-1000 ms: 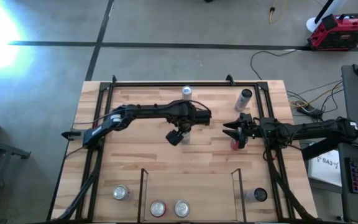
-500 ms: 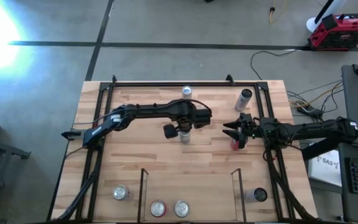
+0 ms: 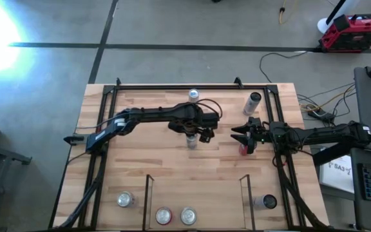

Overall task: Place canned beverage on shelf
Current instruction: Put the bottom blue soda can on the shelf

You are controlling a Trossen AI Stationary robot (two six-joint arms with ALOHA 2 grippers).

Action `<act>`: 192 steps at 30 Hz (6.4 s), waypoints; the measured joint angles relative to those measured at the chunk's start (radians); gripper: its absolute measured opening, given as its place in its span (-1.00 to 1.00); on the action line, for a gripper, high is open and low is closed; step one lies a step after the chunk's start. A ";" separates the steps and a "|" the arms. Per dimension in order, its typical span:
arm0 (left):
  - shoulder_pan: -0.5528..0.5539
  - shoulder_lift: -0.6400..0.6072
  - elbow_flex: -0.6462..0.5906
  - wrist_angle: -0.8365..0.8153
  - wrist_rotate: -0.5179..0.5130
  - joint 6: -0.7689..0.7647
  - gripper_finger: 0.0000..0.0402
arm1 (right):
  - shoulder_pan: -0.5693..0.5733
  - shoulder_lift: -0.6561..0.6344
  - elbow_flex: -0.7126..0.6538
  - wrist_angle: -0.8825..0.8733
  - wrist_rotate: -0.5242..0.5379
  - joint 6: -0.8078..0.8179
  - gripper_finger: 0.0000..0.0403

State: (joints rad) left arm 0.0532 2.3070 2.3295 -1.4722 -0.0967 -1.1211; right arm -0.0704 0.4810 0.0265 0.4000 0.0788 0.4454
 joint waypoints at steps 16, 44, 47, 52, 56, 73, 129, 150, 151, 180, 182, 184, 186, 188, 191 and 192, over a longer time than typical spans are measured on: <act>0.000 0.040 -0.003 -0.011 0.037 -0.034 0.10 | 0.000 0.000 0.000 0.000 0.000 0.000 -0.09; 0.000 0.041 -0.004 -0.066 0.125 -0.696 0.21 | 0.000 0.000 0.000 0.000 0.000 0.000 -0.09; 0.000 0.041 -0.004 -0.065 0.126 -0.671 0.22 | 0.000 0.000 0.000 0.000 0.000 0.000 -0.09; 0.000 0.041 -0.004 -0.059 0.124 -0.551 0.22 | 0.000 0.000 0.000 0.000 0.000 0.000 -0.09; 0.000 0.041 -0.004 -0.055 0.124 -0.544 0.23 | 0.000 0.000 0.000 0.000 0.000 0.000 -0.09; 0.000 0.041 -0.004 0.007 0.142 -0.799 0.25 | 0.000 0.000 0.000 0.000 0.000 0.000 -0.09; -0.078 0.040 0.023 0.017 0.136 -0.455 0.09 | 0.000 0.000 0.000 0.000 0.000 0.000 -0.09; -0.193 -0.015 0.026 0.067 0.132 -0.636 0.09 | 0.000 0.000 0.000 -0.003 0.000 0.000 -0.09; -0.195 -0.021 0.026 0.066 0.133 -0.641 0.09 | 0.000 0.000 0.000 -0.003 0.000 0.000 -0.09; -0.259 -0.056 0.026 0.156 0.245 -0.772 0.09 | 0.000 0.000 0.000 -0.003 0.000 0.000 -0.09; -0.261 -0.064 0.026 0.156 0.245 -0.775 0.09 | 0.000 0.000 0.000 -0.002 0.000 0.000 -0.09; -0.264 -0.070 0.026 0.162 0.245 -0.781 0.09 | 0.000 0.000 0.000 -0.003 0.000 0.000 -0.09; -0.270 -0.075 0.026 0.161 0.245 -0.793 0.09 | 0.000 0.000 0.000 -0.003 0.000 0.000 -0.09; -0.277 -0.075 0.026 0.154 0.245 -0.810 0.09 | 0.000 0.000 0.000 -0.003 0.000 0.000 -0.09; -0.289 -0.077 0.026 0.136 0.245 -0.833 0.14 | 0.000 0.000 0.000 -0.003 0.000 0.000 -0.09; -0.294 -0.078 0.026 0.129 0.245 -0.839 0.15 | 0.000 0.000 0.000 -0.003 0.000 0.000 -0.09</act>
State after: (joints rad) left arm -0.2406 2.2291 2.3558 -1.3431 0.1486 -1.9602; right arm -0.0700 0.4812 0.0261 0.3973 0.0788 0.4454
